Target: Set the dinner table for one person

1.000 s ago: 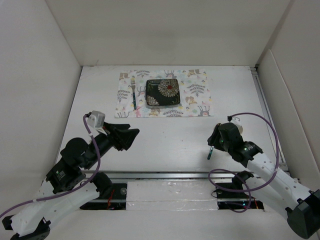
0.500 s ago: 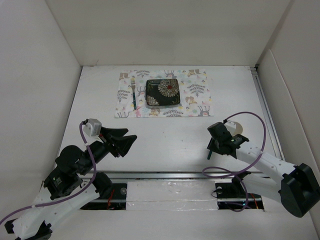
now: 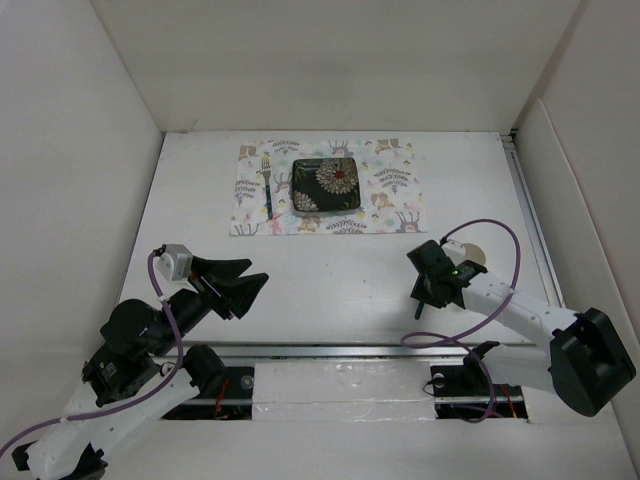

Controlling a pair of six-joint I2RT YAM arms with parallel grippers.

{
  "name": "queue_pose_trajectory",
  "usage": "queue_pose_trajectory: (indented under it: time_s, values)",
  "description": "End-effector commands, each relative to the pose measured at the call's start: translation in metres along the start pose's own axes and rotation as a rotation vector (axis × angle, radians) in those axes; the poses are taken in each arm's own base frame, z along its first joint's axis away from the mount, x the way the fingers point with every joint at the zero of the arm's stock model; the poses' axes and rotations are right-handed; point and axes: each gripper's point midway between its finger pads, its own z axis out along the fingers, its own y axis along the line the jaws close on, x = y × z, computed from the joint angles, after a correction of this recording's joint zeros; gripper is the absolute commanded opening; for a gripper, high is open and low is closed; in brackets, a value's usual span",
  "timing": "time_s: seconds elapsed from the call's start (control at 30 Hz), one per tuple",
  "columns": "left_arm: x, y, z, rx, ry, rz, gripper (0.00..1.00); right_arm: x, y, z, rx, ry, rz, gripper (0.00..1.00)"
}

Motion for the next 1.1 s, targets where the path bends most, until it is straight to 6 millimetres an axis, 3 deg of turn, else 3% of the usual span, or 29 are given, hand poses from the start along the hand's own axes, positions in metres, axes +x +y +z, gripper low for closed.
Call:
queue_pose_trajectory:
  time_s: [0.0,0.4,0.73,1.07]
  values:
    - [-0.009,-0.005,-0.001,0.028,-0.046,0.007,0.52,-0.006,0.008,-0.011,-0.010,0.003,-0.002,0.38]
    - [-0.011,-0.007,-0.003,0.039,-0.055,0.007,0.51,0.012,0.006,-0.002,0.085,0.129,-0.067,0.34]
    - [-0.011,-0.008,-0.001,0.043,-0.055,0.007,0.51,-0.004,-0.001,-0.016,0.125,0.095,-0.019,0.36]
    - [-0.014,-0.009,-0.005,0.048,-0.071,0.006,0.51,-0.016,-0.012,0.010,0.214,0.109,-0.061,0.37]
